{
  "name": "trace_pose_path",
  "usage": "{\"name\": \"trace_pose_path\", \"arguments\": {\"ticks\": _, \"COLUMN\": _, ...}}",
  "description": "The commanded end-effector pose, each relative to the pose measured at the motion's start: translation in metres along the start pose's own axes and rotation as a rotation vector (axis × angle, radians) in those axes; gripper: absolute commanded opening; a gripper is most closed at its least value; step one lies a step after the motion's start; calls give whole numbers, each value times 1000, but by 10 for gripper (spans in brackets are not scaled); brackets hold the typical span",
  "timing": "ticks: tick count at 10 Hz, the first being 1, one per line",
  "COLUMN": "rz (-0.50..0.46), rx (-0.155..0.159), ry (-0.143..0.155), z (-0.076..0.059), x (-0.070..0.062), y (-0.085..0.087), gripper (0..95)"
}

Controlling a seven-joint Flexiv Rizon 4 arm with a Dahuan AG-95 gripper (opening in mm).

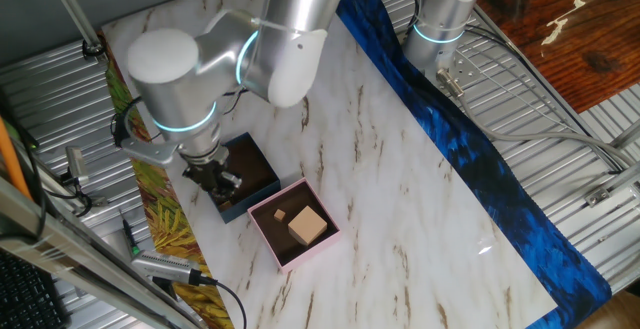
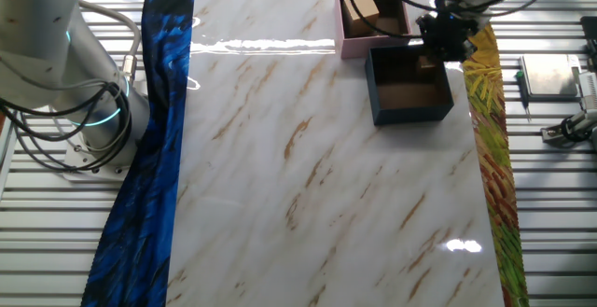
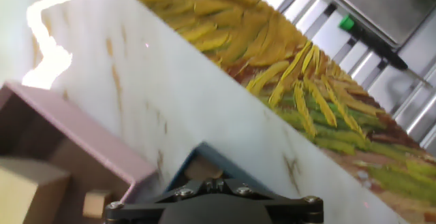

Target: Move an object from one box to another

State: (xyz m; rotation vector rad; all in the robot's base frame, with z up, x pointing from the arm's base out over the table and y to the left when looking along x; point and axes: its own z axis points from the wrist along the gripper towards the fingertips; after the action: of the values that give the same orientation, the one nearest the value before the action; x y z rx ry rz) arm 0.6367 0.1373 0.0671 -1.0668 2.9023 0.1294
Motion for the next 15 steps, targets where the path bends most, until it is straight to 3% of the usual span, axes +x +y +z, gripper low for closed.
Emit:
{"name": "trace_pose_path", "arguments": {"ticks": 1, "rz": 19, "rx": 6, "ry": -4, "z": 4, "x": -7, "y": 0, "gripper": 0}}
{"name": "trace_pose_path", "arguments": {"ticks": 3, "rz": 40, "rx": 11, "ry": -3, "z": 7, "x": -11, "y": 1, "gripper": 0}}
{"name": "trace_pose_path", "arguments": {"ticks": 7, "rz": 52, "rx": 20, "ry": 0, "z": 11, "x": -6, "y": 0, "gripper": 0}}
{"name": "trace_pose_path", "arguments": {"ticks": 11, "rz": 49, "rx": 23, "ry": -16, "z": 22, "x": -3, "y": -1, "gripper": 0}}
{"name": "trace_pose_path", "arguments": {"ticks": 15, "rz": 19, "rx": 23, "ry": -15, "z": 35, "x": 23, "y": -2, "gripper": 0}}
